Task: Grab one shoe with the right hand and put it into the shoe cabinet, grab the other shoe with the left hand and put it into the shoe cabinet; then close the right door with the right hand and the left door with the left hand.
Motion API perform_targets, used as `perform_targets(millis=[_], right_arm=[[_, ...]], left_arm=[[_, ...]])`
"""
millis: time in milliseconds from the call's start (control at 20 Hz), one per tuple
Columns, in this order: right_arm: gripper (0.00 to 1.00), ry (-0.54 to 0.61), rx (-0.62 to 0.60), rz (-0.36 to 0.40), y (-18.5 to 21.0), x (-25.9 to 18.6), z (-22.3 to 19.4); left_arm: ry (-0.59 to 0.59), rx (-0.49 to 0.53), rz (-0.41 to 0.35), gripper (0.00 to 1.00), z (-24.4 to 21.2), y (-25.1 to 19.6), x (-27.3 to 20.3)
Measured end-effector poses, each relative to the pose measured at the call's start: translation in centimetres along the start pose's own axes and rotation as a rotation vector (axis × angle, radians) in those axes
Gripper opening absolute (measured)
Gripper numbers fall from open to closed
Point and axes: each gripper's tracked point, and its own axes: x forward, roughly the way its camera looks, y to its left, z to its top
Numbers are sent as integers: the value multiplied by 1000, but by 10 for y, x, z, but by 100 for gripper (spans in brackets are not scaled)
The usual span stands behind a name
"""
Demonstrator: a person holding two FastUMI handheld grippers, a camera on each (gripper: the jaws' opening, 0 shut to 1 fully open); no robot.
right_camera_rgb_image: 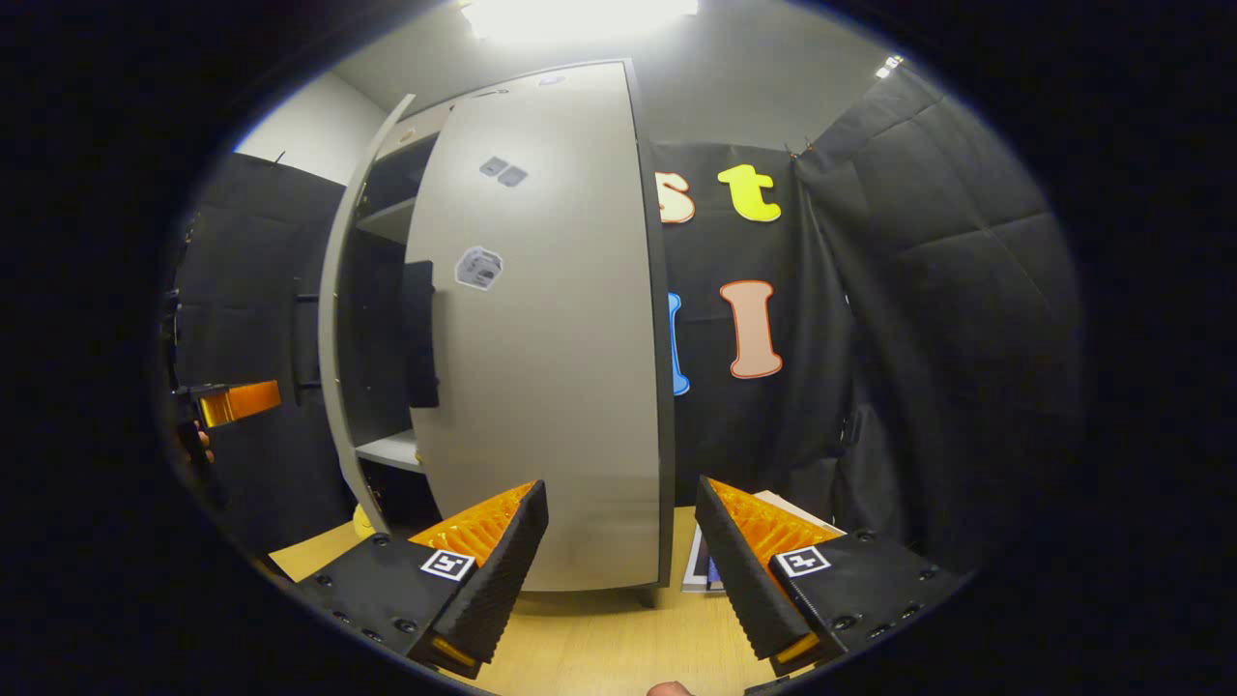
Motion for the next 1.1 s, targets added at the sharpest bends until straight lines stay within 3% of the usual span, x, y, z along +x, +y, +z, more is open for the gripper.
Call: perform_targets(millis=[50, 100, 550, 750, 1100], right_arm=[[92, -18, -23, -13, 4, -10, 6], [97, -22, -32, -33, 6, -20, 9], [97, -77, -36, -16, 76, -109, 30], [97, -108, -54, -32, 86, -137, 41], [97, -129, -61, -17, 86, -161, 49]], left_arm=[[-10, -5, -15, 91, 3, 4, -10], [-11, -6, -28, 91, 6, 9, -24], [-37, 60, -54, 91, 30, 59, -140], [-11, 76, -89, 91, 21, 56, -166], [-13, 63, -81, 91, 20, 48, -186]])
